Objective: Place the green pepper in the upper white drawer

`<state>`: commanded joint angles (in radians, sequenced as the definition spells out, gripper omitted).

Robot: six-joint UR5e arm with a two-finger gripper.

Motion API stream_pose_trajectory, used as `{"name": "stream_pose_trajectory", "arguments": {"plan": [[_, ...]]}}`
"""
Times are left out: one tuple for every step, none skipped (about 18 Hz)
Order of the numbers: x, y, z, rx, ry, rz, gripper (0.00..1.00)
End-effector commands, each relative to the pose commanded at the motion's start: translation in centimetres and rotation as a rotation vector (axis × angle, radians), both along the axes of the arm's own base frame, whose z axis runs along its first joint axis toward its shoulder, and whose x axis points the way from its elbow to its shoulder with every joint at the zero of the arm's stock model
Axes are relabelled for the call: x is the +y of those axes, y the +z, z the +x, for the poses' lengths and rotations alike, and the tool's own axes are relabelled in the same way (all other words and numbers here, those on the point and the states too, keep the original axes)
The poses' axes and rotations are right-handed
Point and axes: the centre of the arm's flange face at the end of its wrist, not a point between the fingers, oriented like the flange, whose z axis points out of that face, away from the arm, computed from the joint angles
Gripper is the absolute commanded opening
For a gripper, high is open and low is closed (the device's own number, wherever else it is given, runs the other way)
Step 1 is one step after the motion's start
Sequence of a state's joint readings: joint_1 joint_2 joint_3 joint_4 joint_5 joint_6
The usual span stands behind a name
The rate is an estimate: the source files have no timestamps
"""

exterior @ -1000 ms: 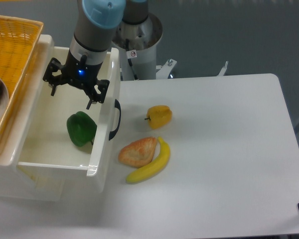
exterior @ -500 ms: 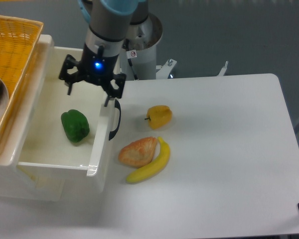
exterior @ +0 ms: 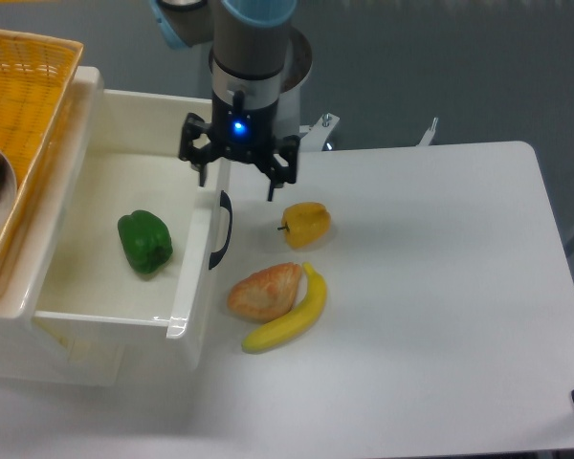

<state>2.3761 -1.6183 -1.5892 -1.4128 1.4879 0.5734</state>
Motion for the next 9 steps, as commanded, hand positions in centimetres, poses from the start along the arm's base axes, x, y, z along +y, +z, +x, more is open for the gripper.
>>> {"name": "stream_pose_trajectory", "arguments": {"plan": [[0.0, -0.6, -0.2, 0.007, -0.040, -0.018, 1.00], [0.1, -1.1, -0.7, 0.017, -0.073, -0.041, 1.00], [0.0, -1.5, -1.0, 0.023, -0.097, -0.055, 1.00], [-0.1, -1.5, -1.3, 0.030, -0.104, -0.062, 1.00], [-0.3, -1.8, -1.5, 0.027, -0.101, -0.069, 1.00], [-0.3, -2.2, -1.7, 0.024, -0.100, -0.077, 1.00], [-0.5, -2.3, -2.2, 0.023, -0.091, -0.080, 1.00], [-0.6, -2.5, -2.3, 0.020, -0.087, -0.082, 1.00], [-0.5, -2.8, -2.4, 0.015, -0.086, -0.086, 1.00]]}}
